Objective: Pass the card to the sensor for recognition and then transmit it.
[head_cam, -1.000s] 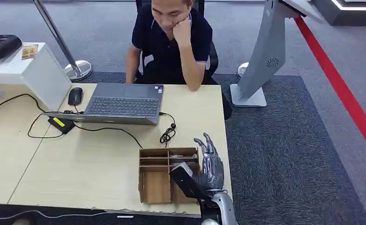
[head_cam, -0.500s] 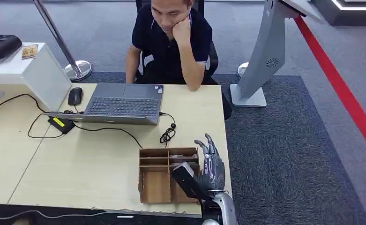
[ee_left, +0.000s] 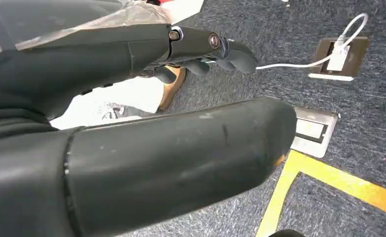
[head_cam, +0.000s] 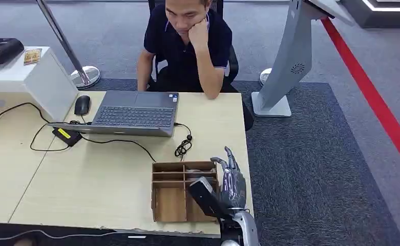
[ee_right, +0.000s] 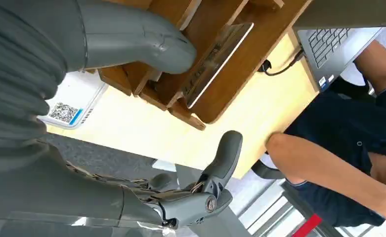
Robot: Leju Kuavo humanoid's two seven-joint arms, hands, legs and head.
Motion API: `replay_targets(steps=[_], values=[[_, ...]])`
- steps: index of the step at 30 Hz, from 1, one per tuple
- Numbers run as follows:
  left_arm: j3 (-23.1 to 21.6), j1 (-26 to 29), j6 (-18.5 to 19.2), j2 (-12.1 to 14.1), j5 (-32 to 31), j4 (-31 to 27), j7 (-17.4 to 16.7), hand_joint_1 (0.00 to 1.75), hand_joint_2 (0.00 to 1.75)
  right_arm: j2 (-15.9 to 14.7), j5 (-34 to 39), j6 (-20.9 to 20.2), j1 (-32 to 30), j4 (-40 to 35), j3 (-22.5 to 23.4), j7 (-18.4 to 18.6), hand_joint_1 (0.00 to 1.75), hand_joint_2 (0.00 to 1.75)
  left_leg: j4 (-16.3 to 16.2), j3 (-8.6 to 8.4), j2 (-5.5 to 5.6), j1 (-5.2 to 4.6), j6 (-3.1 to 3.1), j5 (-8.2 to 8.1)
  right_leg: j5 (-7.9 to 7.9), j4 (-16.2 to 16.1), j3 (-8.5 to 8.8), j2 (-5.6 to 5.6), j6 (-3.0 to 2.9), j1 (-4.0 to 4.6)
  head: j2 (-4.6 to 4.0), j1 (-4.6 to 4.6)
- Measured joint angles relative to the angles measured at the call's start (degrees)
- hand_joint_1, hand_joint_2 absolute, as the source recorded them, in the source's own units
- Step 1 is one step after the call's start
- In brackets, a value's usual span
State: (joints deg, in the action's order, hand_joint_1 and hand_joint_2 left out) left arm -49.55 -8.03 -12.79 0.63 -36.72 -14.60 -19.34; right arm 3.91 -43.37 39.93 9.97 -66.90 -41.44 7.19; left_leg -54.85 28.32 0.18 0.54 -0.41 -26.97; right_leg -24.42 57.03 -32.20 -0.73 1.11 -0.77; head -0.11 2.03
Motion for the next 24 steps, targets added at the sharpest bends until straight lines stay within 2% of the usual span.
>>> replay_targets(steps=[16,20,24], values=[[-0.1,-0.1,0.2,0.0,-0.1,-0.3,0.0,0.0,0.0,0.1,0.3,0.0,0.0,0.0,0.0,0.0,0.68,1.75,0.0,0.01,0.0,0.0,0.0,0.0,0.0,0.0,0.0,0.0,0.0,0.0,0.0,0.0],[-0.1,-0.2,0.2,0.0,-0.1,-0.3,0.0,0.0,0.0,0.3,0.4,0.0,0.0,0.0,0.0,-0.5,0.58,1.75,0.0,0.01,0.0,0.0,0.0,0.0,0.0,0.0,0.0,0.0,0.0,0.0,0.0,0.0],[-0.2,-0.3,0.3,0.0,-0.1,-0.3,0.0,0.0,0.0,0.6,0.4,0.0,0.0,0.0,0.0,-0.6,0.59,1.75,0.0,0.01,0.0,0.0,0.0,0.0,0.0,0.0,0.0,0.0,0.0,0.0,0.0,0.0]])
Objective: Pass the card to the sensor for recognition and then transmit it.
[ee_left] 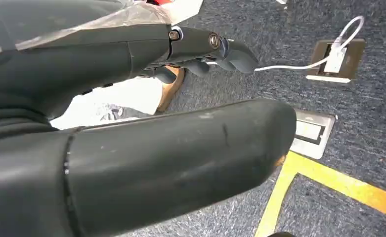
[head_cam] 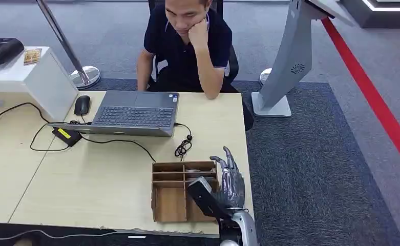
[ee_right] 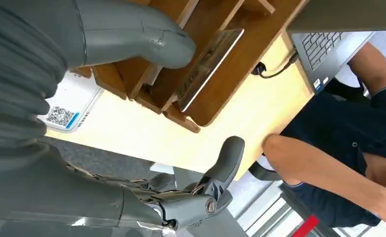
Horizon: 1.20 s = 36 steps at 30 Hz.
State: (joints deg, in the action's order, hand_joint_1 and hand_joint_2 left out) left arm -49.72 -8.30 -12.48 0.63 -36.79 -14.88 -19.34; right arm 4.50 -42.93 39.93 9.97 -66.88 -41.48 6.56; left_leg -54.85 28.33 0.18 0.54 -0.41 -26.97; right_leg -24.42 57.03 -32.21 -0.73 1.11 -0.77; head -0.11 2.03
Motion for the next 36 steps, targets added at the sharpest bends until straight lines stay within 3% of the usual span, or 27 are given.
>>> replay_targets(steps=[32,33,35,36], values=[[-1.4,-0.6,0.6,0.0,0.1,0.0,0.0,0.0,0.0,1.4,0.9,0.0,0.0,3.9,0.4,-1.8,0.66,1.75,0.0,0.01,0.0,0.0,0.0,0.0,0.0,0.0,0.0,0.0,0.0,0.0,0.0,0.0],[-1.4,-0.6,0.6,0.0,0.1,0.0,0.0,0.0,0.0,1.4,0.9,0.0,-0.1,3.9,0.5,-1.8,0.7,1.75,0.0,0.01,0.0,0.0,0.0,0.0,0.0,0.0,0.0,0.0,0.0,0.0,0.0,0.0],[-1.4,-0.6,0.6,0.0,0.1,0.0,0.0,0.0,0.0,1.5,0.9,0.0,0.0,4.1,0.6,-1.8,0.98,1.75,0.0,0.0,0.0,0.0,0.0,0.0,0.0,0.0,0.0,0.0,0.0,0.0,0.02,0.0],[-1.4,-0.7,0.6,0.0,0.1,0.0,0.0,0.0,0.0,1.6,0.9,0.0,0.0,4.2,0.7,-1.8,1.26,1.75,0.0,0.0,0.0,0.0,0.0,0.0,0.0,0.0,0.0,0.0,0.0,0.0,0.02,0.0]])
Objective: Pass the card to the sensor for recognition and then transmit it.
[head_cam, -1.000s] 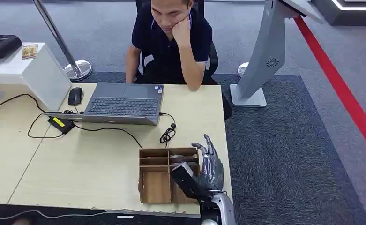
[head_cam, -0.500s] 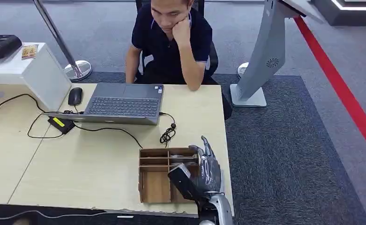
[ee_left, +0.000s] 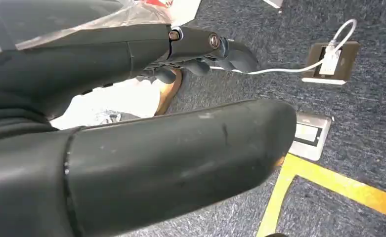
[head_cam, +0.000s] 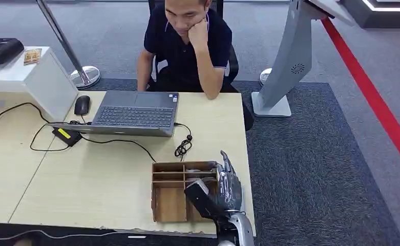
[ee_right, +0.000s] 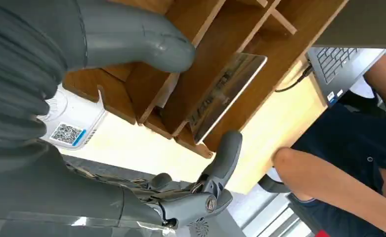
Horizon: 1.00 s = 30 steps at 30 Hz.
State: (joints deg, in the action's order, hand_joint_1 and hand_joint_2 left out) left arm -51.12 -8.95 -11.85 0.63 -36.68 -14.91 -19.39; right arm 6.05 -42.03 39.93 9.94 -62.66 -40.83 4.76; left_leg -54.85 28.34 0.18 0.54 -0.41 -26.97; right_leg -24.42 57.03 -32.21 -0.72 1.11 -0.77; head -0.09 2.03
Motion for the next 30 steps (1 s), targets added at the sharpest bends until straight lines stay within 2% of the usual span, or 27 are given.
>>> replay_targets(steps=[1,3,12,15,17,24,30], values=[[0.0,0.0,0.0,0.0,0.0,0.0,0.0,0.0,0.0,0.0,0.0,0.0,0.0,0.1,0.0,0.0,1.41,1.75,0.0,0.0,0.0,0.0,0.0,0.0,0.0,0.0,0.0,0.0,0.0,0.0,-0.02,0.0],[0.0,0.0,0.0,0.0,0.1,0.0,0.0,0.0,0.0,0.0,-0.2,0.0,0.0,0.2,0.1,0.0,1.52,1.75,0.0,0.0,0.0,0.0,0.0,0.0,0.0,0.0,0.0,0.0,0.0,0.0,-0.02,0.0],[-0.1,-0.1,0.1,0.0,0.2,0.0,0.0,0.0,0.0,0.3,-0.5,0.0,0.1,0.6,0.9,-0.2,1.55,1.75,0.0,0.0,0.0,0.0,0.0,0.0,0.0,0.0,0.0,0.0,0.0,0.0,0.0,0.0],[-0.1,-0.1,0.2,0.0,0.2,0.0,0.0,0.0,0.0,0.3,-0.7,0.0,0.1,0.7,1.0,-0.3,1.61,1.75,0.0,-0.01,0.0,0.0,0.0,0.0,0.0,0.0,0.0,0.0,0.0,0.0,-0.02,0.0],[-0.1,-0.1,0.2,0.0,0.3,0.0,0.0,0.0,0.0,0.4,-0.7,0.0,0.1,0.7,1.1,-0.3,1.75,1.75,0.0,0.0,0.0,0.0,0.0,0.0,0.0,0.0,0.0,0.0,0.0,0.0,-0.02,0.0],[-0.1,-0.1,0.2,0.0,0.3,0.0,0.0,0.0,0.0,0.5,-0.7,0.0,0.1,0.7,1.4,-0.6,1.75,1.75,0.0,-0.01,0.0,0.0,0.0,0.0,0.0,0.0,0.01,0.0,0.0,0.0,-0.02,0.0],[-0.1,-0.1,0.2,0.0,0.9,0.0,0.0,0.0,0.0,0.9,-2.4,0.0,-0.3,0.7,2.7,-3.1,1.75,1.75,0.0,-0.02,0.0,0.0,0.0,0.0,0.0,0.0,0.0,0.0,0.0,0.0,-0.02,0.02]])
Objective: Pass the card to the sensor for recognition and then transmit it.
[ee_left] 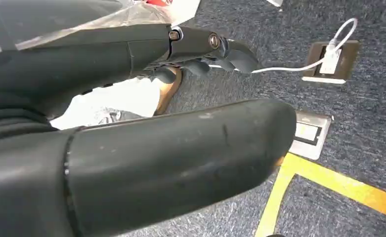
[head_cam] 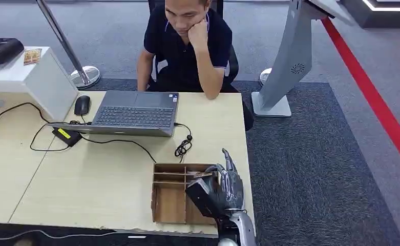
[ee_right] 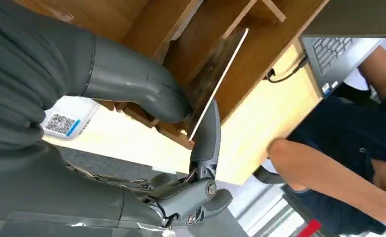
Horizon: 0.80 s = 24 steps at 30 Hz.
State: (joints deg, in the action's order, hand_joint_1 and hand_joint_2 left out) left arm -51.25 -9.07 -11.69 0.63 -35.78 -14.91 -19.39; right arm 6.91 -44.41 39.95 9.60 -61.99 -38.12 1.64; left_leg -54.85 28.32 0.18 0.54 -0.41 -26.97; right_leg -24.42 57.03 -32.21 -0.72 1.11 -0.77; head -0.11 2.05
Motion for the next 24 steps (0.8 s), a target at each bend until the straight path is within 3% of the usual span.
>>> replay_targets(steps=[8,24], values=[[-0.5,0.2,-0.8,0.1,1.4,0.0,-0.8,0.0,0.0,0.4,-2.7,0.1,-2.8,-5.0,2.8,-1.2,1.75,1.75,0.0,0.01,0.0,0.0,0.0,0.0,0.0,0.0,-0.01,0.0,0.0,0.0,0.0,-0.02],[-0.8,2.3,-3.1,0.8,4.9,0.0,-0.7,0.0,0.0,-2.1,-5.4,0.1,-10.5,-25.5,8.9,-1.2,1.75,1.75,0.0,0.04,0.0,0.0,0.0,0.0,0.0,0.0,0.0,-0.01,0.0,0.0,0.0,-0.02]])
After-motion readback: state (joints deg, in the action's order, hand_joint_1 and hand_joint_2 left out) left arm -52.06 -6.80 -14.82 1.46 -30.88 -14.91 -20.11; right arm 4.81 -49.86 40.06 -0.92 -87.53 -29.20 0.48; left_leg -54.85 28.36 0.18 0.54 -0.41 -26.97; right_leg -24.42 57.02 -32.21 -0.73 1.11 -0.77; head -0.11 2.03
